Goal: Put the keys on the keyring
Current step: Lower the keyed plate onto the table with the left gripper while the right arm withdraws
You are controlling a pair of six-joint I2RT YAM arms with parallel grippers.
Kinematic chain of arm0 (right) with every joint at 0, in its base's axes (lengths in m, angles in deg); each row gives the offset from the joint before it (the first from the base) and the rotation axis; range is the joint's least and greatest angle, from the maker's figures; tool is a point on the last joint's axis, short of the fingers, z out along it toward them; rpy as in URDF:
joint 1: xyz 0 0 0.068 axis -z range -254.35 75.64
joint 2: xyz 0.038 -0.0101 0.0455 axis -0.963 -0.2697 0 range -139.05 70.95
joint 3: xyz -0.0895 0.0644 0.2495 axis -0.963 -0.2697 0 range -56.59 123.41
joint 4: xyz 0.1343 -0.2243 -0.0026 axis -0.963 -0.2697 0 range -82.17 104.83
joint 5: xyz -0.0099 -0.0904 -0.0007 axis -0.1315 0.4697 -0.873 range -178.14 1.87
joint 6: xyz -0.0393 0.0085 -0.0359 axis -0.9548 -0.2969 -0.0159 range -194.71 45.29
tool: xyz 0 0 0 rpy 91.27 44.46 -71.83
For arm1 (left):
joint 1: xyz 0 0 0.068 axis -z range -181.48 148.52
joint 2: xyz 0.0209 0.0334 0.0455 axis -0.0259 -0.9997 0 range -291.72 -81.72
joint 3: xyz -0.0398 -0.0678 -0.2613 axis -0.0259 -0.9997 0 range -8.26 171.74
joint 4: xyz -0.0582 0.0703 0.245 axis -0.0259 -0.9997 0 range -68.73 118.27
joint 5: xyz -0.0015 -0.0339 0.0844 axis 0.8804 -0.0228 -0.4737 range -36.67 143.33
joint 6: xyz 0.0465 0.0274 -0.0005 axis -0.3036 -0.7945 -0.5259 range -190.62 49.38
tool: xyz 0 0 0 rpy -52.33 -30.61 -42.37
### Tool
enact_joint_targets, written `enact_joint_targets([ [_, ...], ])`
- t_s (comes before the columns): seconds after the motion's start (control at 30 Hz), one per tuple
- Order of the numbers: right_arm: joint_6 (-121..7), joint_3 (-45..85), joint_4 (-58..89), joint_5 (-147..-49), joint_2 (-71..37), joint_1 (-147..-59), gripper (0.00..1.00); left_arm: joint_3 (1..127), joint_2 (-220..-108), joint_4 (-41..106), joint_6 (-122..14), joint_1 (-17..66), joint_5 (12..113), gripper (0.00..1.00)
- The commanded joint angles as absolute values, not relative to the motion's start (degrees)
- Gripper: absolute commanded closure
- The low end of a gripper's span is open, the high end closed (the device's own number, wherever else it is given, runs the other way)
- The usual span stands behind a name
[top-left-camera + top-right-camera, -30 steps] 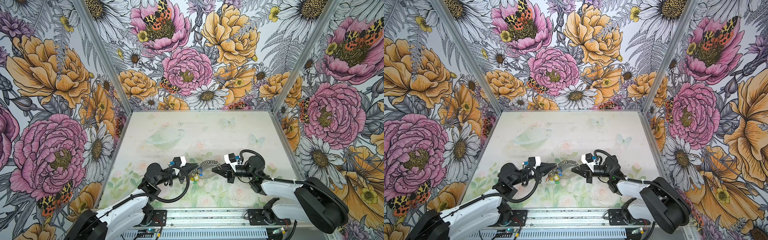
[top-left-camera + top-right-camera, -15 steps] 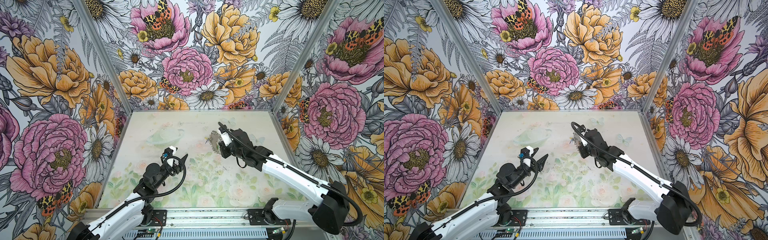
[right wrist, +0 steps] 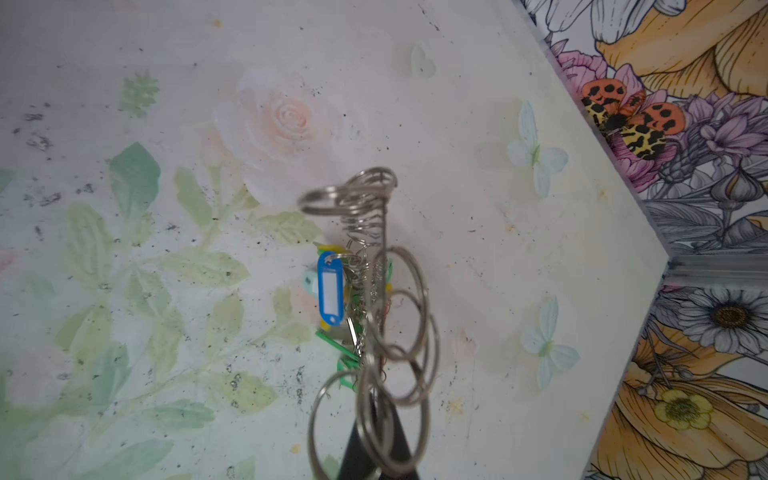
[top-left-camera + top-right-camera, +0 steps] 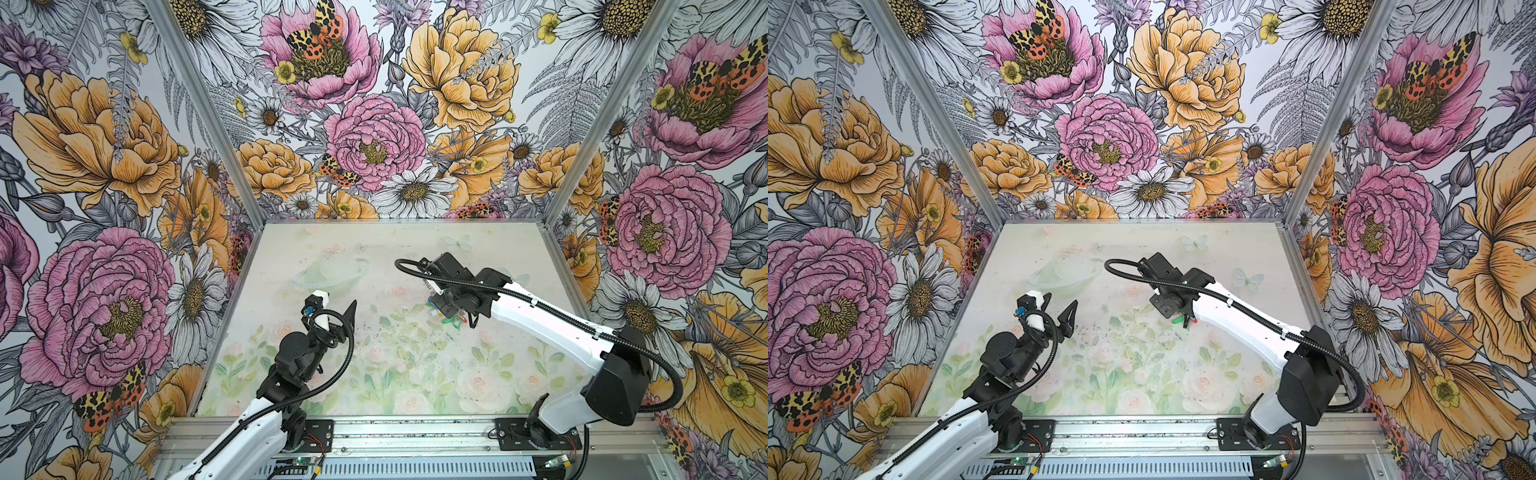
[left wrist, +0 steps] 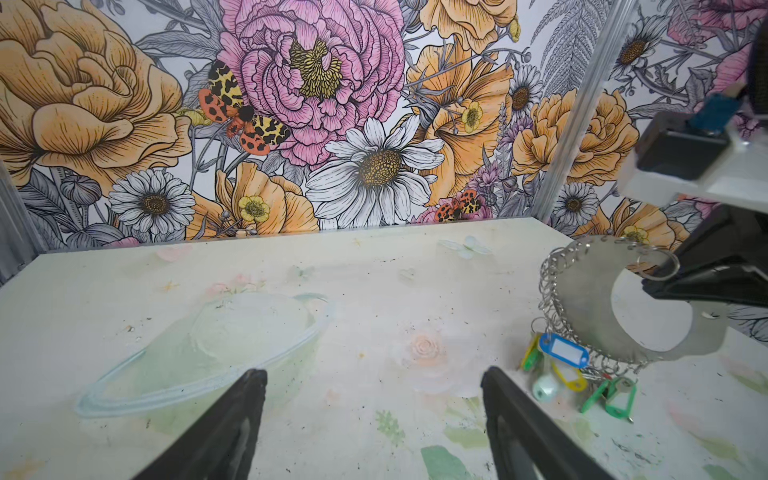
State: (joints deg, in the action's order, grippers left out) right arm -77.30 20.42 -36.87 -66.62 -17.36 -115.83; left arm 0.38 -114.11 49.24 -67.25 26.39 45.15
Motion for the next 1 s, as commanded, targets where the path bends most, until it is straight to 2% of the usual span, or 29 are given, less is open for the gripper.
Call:
enact_joint_targets([
  [0.0, -80.07, 24.97, -39.24, -57.7, -20.1, -110.95, 1.0, -0.52, -113.36, 48.53, -65.64, 25.45, 44.93, 0.16],
  [0.1, -80.34, 28.96, -40.54, -50.84, -23.81, -107.19, 1.0, -0.51, -113.37, 48.56, -65.36, 25.2, 45.0, 0.16],
  [0.2, -80.35, 32.38, -42.52, -49.51, -27.15, -106.64, 1.0, -0.52, -113.19, 48.4, -65.18, 25.01, 44.91, 0.16],
  [0.57, -71.54, 30.42, -45.67, -57.65, -37.83, -119.48, 1.0, -1.05, -112.14, 48.48, -64.38, 24.45, 44.2, 0.15],
  [0.77, -66.89, 32.15, -47.67, -61.46, -40.13, -127.35, 1.0, -1.96, -109.4, 48.05, -63.77, 23.92, 42.98, 0.15],
  [0.97, -64.96, 33.01, -48.52, -68.81, -39.36, -131.87, 0.87, -2.67, -105.96, 46.81, -63.08, 22.7, 42.5, 0.14],
])
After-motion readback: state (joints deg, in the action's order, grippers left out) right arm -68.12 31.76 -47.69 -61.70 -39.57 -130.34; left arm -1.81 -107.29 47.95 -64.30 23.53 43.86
